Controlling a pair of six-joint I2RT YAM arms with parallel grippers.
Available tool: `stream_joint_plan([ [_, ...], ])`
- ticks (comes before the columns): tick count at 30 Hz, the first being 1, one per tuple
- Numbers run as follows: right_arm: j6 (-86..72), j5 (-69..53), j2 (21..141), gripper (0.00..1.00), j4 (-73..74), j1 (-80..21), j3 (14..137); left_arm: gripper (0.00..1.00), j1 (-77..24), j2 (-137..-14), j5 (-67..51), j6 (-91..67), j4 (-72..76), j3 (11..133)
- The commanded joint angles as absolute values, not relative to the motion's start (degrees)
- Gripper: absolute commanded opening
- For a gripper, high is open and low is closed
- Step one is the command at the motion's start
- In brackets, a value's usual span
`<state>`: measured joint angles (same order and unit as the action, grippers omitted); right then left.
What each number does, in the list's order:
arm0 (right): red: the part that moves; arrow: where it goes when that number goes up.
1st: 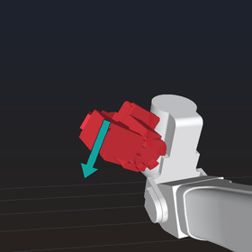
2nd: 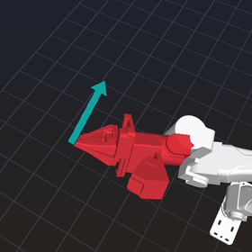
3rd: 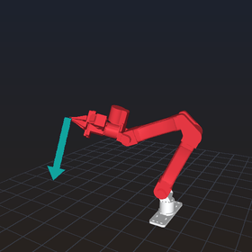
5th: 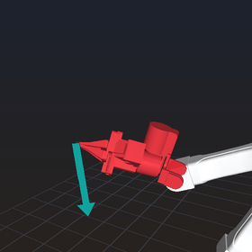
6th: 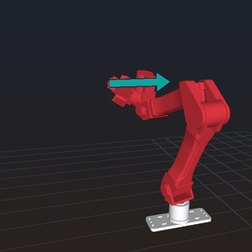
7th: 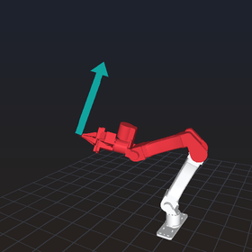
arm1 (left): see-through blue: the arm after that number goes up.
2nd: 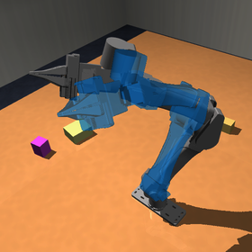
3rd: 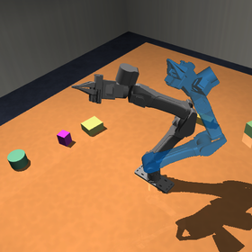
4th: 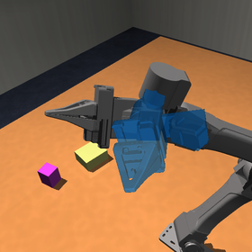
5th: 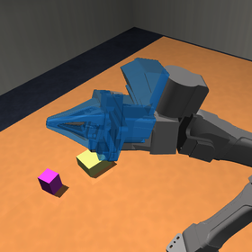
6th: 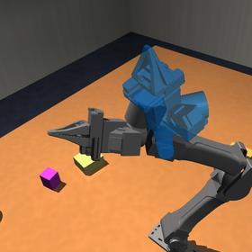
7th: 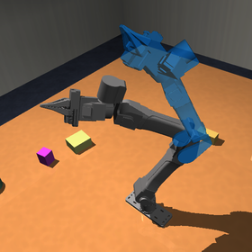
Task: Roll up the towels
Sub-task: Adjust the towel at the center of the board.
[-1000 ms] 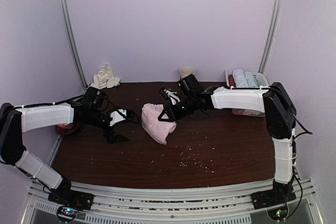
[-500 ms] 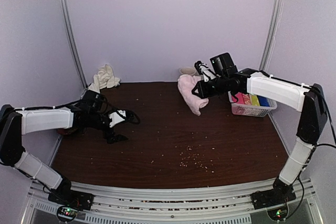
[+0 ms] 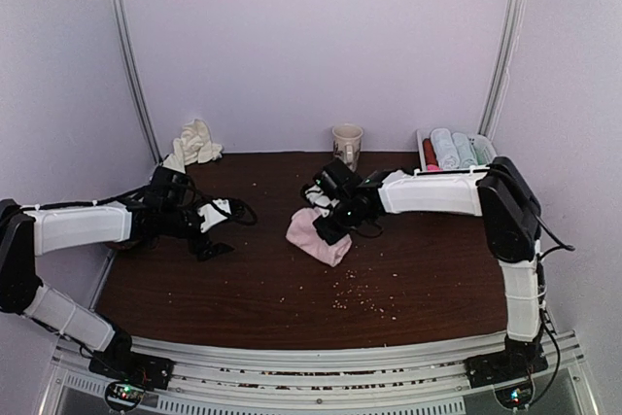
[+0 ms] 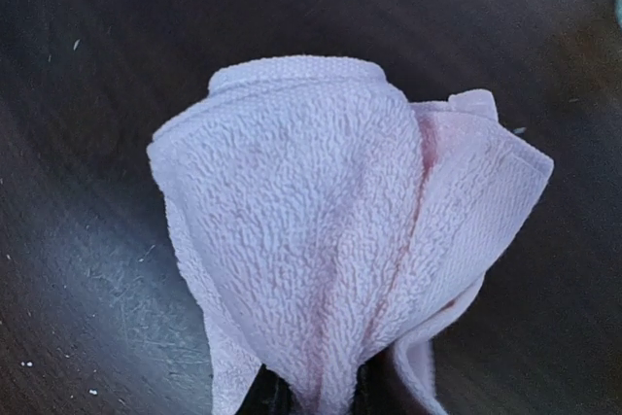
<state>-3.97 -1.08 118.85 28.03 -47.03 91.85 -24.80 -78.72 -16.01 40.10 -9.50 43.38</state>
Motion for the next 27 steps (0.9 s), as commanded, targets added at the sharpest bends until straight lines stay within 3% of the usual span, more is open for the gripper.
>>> stream_joint_plan([
  [1,-3.7,-6.7,121.5,0.00,26.7,-50.6,96.1,0.90,-24.5,-76.7,-14.9,39.5,-8.4,42.1],
  [18,-8.5,-27.2,127.9,0.00,21.1,-52.0,98.4,0.90,-24.9,-81.1,-17.9,38.3,-5.4,39.8],
  [27,-14.2,-37.8,131.3,0.00,14.5,-51.9,96.8,0.95,-31.8,-82.7,-9.4,37.1,6.1,34.3],
])
